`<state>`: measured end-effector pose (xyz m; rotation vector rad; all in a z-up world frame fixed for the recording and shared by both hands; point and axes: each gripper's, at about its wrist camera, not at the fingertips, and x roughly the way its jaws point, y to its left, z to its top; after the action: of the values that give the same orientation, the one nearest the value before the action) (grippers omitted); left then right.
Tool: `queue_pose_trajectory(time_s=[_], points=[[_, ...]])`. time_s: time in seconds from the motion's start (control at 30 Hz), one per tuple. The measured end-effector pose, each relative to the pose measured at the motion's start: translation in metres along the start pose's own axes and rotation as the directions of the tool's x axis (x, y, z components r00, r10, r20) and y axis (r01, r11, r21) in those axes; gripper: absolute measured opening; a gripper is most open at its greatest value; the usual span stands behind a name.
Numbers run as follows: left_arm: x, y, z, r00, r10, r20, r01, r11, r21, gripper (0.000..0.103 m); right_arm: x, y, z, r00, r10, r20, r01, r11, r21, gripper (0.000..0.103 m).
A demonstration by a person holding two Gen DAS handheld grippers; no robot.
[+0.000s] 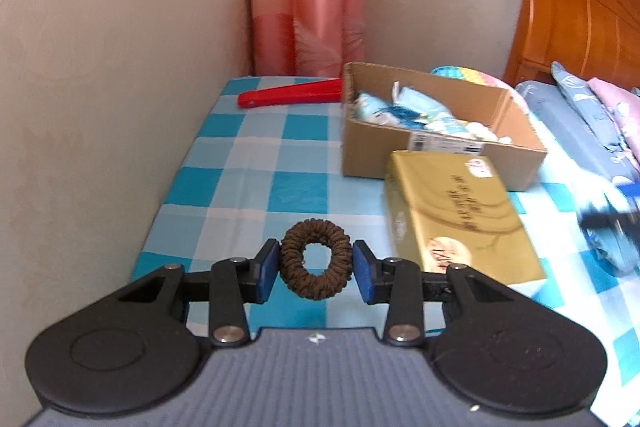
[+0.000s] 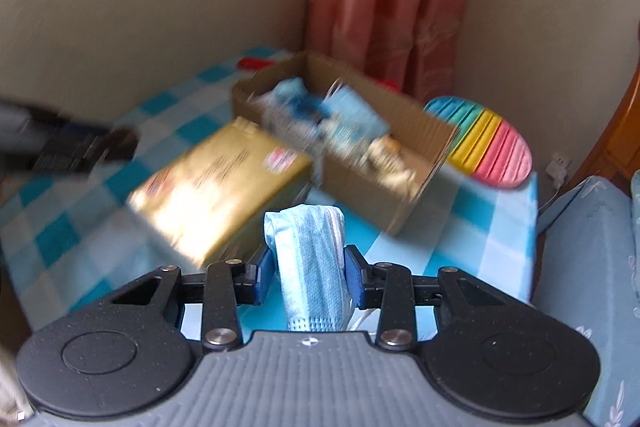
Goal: Organize soft objects
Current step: 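Carry the blue mask into the box with the right tool while the left tool drops the brown ring in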
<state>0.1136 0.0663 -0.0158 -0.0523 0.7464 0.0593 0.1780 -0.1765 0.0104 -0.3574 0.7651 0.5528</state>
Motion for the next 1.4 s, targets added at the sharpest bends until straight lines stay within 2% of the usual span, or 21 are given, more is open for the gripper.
queue_pose_trajectory(time_s=[0.17,0.4,0.47,0.57,0.6,0.63,0.77,0.87,1.0,1.4], points=[[-0.009,-0.009,0.001,1.0,-0.025,0.019,0.024,0.999,0.026,0.038,0.012,-0.019,0.043,0.998,-0.049,0.042,0.049,0.999,0.01,0.042],[-0.014,-0.012,0.002,0.999,-0.033,0.039,0.032,0.999,0.022,0.038,0.049,-0.05,0.095,0.995,-0.086,0.05,0.081,0.993,0.086,0.043],[-0.015,-0.012,0.001,0.999,-0.033,0.04,0.032,0.999,0.018,0.038,0.06,-0.056,0.105,0.995,-0.094,0.045,0.089,0.99,0.111,0.047],[-0.015,-0.01,0.001,0.999,-0.029,0.038,0.028,1.0,0.011,0.038,0.079,-0.063,0.111,0.992,-0.125,0.017,0.122,0.983,0.134,0.065],[-0.014,-0.009,0.0,0.999,-0.028,0.038,0.028,1.0,0.01,0.038,0.082,-0.064,0.111,0.99,-0.139,0.015,0.135,0.98,0.144,0.078],[-0.014,-0.008,0.0,0.999,-0.025,0.036,0.025,1.0,0.009,0.038,0.083,-0.065,0.11,0.989,-0.147,0.019,0.143,0.978,0.155,0.085],[-0.011,-0.008,0.0,0.999,-0.021,0.027,0.021,1.0,0.012,0.038,0.078,-0.069,0.101,0.992,-0.124,0.026,0.117,0.974,0.195,0.089],[-0.01,-0.008,0.001,0.999,-0.024,0.024,0.023,1.0,0.021,0.038,0.067,-0.068,0.091,0.993,-0.109,0.036,0.098,0.97,0.223,0.102],[-0.011,-0.01,0.007,0.999,-0.032,0.027,0.031,0.999,0.041,0.038,0.051,-0.056,0.074,0.997,-0.071,0.037,0.06,0.968,0.242,0.103],[-0.011,-0.026,0.046,0.997,-0.073,0.039,0.068,0.991,0.118,0.038,0.023,-0.002,0.009,0.997,-0.076,-0.023,0.079,0.958,0.277,0.103]])
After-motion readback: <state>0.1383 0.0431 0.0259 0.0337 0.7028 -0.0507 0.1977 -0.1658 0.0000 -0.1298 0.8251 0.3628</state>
